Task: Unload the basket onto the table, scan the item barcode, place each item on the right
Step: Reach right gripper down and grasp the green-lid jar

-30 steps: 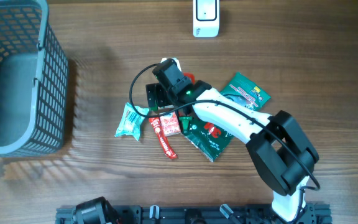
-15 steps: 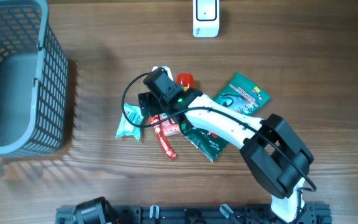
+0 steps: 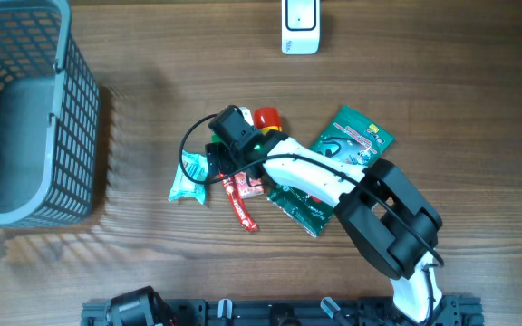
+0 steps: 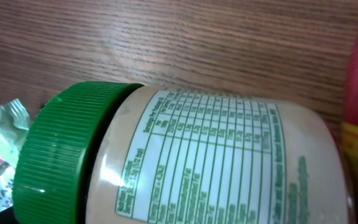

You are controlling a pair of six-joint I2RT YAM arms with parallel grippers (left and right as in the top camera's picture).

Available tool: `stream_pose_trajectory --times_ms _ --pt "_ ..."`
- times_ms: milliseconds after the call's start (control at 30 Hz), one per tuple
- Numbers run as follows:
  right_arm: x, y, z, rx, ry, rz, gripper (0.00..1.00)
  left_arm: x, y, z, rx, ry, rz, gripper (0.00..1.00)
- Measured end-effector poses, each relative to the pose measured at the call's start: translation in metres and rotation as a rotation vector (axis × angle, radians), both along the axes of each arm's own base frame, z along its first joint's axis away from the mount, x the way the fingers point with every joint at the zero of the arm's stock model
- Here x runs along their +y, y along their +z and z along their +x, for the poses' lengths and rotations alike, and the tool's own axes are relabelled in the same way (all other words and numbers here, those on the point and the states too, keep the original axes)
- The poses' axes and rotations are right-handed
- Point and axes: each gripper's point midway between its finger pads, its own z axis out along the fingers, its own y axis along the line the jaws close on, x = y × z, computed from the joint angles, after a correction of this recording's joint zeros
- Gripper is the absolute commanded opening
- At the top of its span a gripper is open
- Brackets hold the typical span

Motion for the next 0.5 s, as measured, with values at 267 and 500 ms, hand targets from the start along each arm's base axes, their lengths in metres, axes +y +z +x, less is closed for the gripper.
stream_pose_trajectory --times_ms 267,500 --pt "-0.001 0.003 0.001 0.019 -0.012 -0.004 0.83 0.0 0.0 0.0 0.0 0.0 -0.001 0.81" --pt "-0.022 0.012 -0.012 0.139 -0.026 -0.093 0.82 0.0 0.0 0.0 0.0 0.0 0.0 0.81"
